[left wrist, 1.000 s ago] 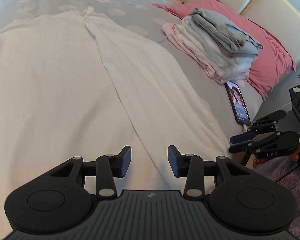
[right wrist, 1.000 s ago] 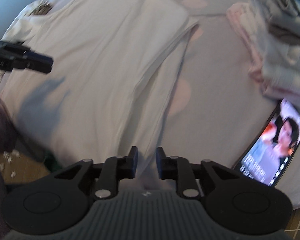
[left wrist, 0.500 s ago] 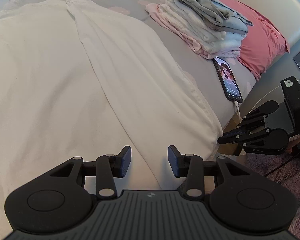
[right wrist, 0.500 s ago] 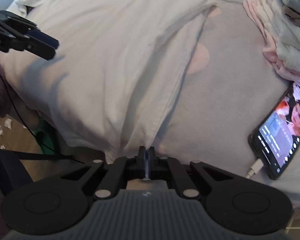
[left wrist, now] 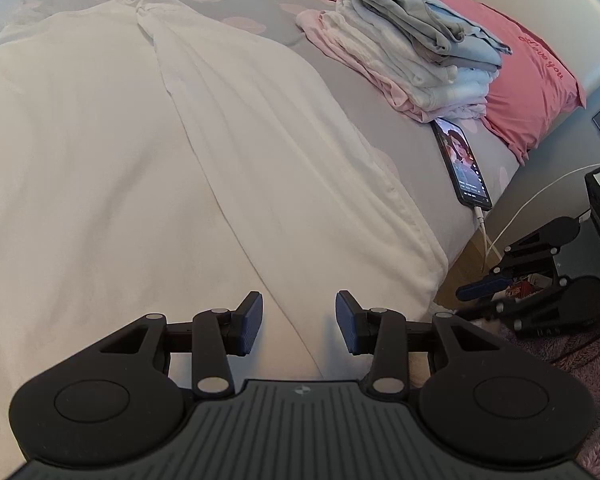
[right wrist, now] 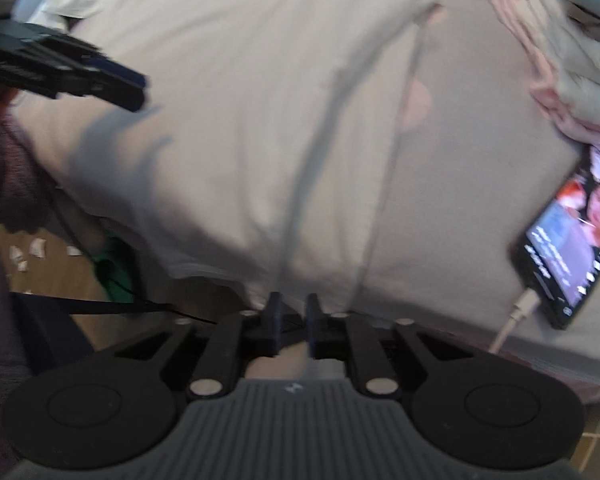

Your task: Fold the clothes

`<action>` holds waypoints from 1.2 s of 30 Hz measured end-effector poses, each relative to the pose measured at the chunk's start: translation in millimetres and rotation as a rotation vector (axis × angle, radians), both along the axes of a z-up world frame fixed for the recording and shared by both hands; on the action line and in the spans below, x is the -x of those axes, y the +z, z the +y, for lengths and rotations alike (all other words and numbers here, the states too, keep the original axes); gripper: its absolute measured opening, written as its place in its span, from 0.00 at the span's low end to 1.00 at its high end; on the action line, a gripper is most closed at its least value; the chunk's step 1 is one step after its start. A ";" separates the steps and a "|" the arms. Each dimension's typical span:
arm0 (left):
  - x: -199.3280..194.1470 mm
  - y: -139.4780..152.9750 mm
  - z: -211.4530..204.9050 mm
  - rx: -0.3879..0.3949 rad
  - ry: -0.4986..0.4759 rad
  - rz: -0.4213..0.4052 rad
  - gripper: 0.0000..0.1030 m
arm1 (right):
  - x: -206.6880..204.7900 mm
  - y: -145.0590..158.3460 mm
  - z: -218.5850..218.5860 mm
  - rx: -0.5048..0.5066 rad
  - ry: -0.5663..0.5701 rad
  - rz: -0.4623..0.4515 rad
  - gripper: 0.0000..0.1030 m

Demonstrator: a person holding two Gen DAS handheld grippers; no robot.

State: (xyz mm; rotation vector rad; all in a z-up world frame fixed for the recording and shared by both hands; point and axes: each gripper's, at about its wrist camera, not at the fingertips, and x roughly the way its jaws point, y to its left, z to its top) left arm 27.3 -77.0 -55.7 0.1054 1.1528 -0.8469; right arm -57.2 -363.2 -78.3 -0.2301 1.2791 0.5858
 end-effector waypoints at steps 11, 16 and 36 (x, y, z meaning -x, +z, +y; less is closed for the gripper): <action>-14.8 19.5 -22.2 0.016 -0.047 -0.036 0.36 | -10.7 -24.5 13.6 -0.129 -0.058 0.054 0.38; -52.6 53.1 -69.3 -0.006 -0.117 -0.143 0.37 | -21.3 -29.2 16.8 -0.130 -0.098 0.098 0.03; -192.2 -10.6 -255.8 -0.360 -0.101 -0.083 0.21 | -28.6 -40.6 12.2 -0.228 -0.130 0.169 0.11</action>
